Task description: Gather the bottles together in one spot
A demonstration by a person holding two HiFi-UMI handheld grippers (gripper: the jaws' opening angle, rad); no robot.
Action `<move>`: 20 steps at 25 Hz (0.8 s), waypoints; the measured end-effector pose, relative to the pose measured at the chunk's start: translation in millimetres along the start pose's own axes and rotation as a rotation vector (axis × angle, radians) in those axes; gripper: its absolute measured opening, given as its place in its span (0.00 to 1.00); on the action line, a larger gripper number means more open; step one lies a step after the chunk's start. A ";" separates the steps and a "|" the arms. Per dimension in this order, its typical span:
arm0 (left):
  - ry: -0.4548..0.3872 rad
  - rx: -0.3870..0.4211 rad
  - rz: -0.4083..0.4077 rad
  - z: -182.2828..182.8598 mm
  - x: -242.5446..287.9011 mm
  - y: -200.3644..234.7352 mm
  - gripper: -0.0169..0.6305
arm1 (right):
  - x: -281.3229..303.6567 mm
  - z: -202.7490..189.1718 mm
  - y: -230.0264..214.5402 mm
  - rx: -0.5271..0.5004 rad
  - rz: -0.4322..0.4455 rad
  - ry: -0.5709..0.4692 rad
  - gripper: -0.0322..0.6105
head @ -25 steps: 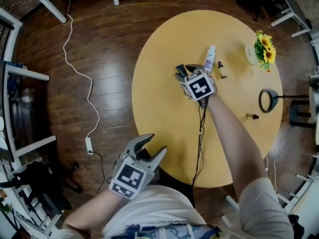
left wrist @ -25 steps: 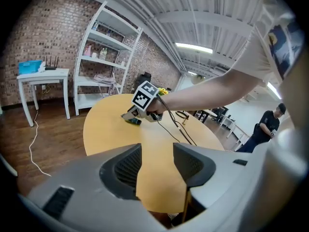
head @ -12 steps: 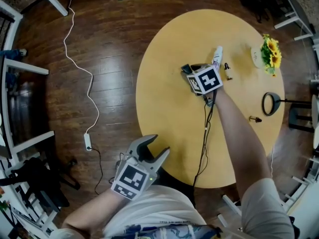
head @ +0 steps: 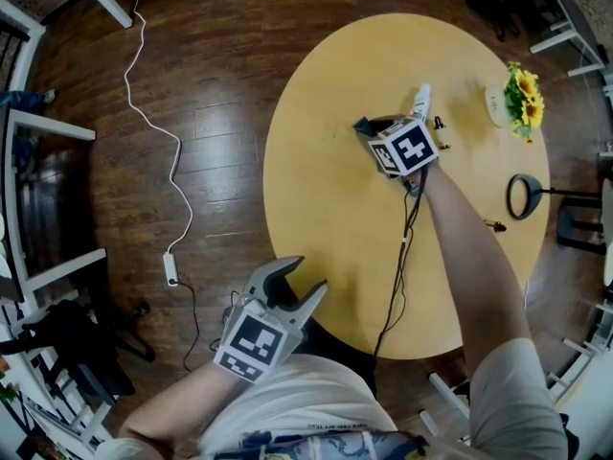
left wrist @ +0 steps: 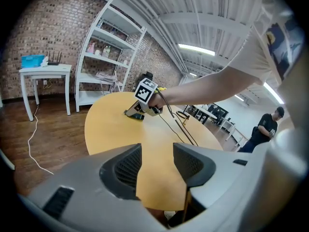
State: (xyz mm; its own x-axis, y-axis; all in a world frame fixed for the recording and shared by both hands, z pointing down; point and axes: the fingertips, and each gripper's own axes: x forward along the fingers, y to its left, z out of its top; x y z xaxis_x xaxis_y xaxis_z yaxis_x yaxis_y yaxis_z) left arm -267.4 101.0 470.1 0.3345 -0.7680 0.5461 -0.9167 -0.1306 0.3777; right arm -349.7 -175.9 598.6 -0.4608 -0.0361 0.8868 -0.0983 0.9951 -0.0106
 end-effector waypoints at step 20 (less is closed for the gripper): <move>0.022 0.221 -0.258 34.0 40.0 -101.9 0.34 | -282.5 -52.9 8.3 0.465 -0.083 -0.742 0.30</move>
State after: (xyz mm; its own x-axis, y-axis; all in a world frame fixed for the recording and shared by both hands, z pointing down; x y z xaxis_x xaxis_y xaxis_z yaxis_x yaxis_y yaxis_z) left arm -168.1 62.3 428.0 0.5642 -0.6787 0.4701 -0.8255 -0.4535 0.3361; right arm -173.7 -152.6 372.4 -0.8747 -0.3183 0.3654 -0.4319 0.8539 -0.2903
